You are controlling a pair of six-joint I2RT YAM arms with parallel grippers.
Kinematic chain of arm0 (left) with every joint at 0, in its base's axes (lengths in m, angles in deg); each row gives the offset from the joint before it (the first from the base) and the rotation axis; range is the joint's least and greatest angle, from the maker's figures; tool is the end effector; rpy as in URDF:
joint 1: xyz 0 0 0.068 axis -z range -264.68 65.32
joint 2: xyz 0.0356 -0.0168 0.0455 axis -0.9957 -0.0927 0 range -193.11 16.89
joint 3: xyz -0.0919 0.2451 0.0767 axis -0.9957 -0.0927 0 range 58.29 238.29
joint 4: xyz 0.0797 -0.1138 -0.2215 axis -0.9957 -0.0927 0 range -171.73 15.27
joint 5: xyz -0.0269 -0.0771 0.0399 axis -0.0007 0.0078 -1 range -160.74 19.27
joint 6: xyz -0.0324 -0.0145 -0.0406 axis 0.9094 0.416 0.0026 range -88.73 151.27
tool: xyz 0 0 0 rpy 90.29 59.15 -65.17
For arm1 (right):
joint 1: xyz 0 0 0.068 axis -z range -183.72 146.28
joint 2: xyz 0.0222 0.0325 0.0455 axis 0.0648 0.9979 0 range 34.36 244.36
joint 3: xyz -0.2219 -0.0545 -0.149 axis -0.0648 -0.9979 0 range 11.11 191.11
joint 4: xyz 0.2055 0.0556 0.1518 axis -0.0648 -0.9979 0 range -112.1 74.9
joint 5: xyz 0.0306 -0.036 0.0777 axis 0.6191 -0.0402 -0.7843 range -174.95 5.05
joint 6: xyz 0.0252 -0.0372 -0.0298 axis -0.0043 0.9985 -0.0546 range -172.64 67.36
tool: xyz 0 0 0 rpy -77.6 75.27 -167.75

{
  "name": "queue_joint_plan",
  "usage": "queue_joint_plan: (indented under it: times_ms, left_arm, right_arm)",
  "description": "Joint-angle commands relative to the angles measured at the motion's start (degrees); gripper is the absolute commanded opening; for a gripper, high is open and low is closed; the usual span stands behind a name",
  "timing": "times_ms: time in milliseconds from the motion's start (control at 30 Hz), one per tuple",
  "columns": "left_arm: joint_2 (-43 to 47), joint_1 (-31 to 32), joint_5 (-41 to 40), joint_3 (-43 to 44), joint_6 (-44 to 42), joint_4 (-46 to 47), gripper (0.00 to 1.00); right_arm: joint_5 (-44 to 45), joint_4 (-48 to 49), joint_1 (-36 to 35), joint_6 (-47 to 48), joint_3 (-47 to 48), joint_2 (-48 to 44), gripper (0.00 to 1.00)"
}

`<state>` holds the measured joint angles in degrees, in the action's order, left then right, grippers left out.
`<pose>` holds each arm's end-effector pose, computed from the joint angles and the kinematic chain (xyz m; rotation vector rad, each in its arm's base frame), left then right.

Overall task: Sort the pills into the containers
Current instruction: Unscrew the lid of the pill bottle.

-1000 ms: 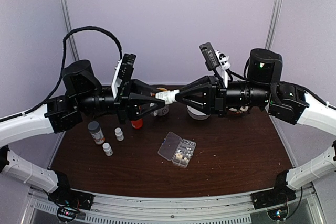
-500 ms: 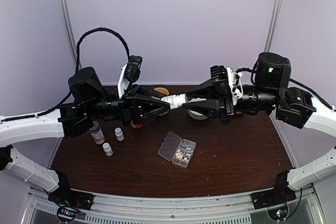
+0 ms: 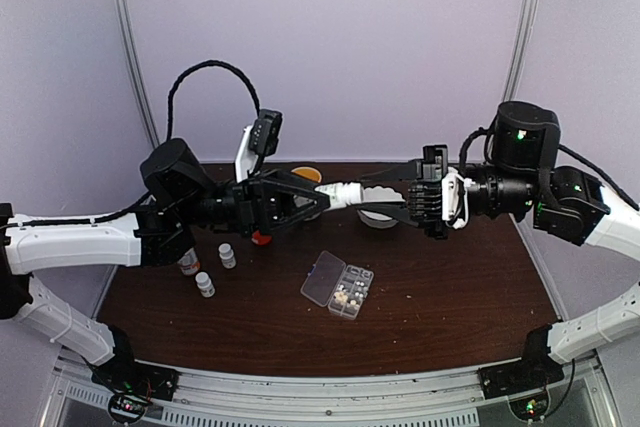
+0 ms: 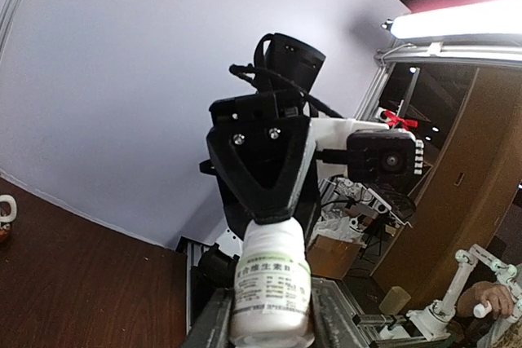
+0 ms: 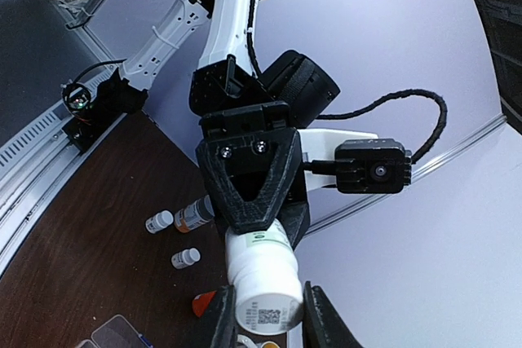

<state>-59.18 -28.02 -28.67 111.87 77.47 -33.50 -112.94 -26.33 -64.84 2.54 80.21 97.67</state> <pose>0.1454 -0.2645 0.3637 0.8985 1.3602 -1.9114 0.1033 0.2219 0.4238 -1.5851 0.5483 0.4843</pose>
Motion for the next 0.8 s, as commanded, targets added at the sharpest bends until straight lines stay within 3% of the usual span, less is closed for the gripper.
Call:
queue_joint_plan:
  times_ms: [0,400,533,767]
  left_arm:
    - [0.4,-0.5,1.3,1.1,5.1,6.9,0.0]
    - [-2.2,-1.3,4.5,2.1,16.6,7.6,0.0]
    - [-3.8,-2.0,7.0,2.1,22.5,13.4,0.0]
    - [-3.2,-3.5,7.6,1.0,23.7,13.7,0.0]
  right_arm:
    - [4.0,-3.7,0.2,13.6,-1.0,-1.2,0.0]
    - [8.8,2.7,0.2,26.3,-7.5,-3.3,0.0]
    - [9.2,4.2,0.2,27.3,-9.2,-4.1,0.0]
    - [7.5,5.1,0.6,24.4,-9.8,-5.7,0.0]
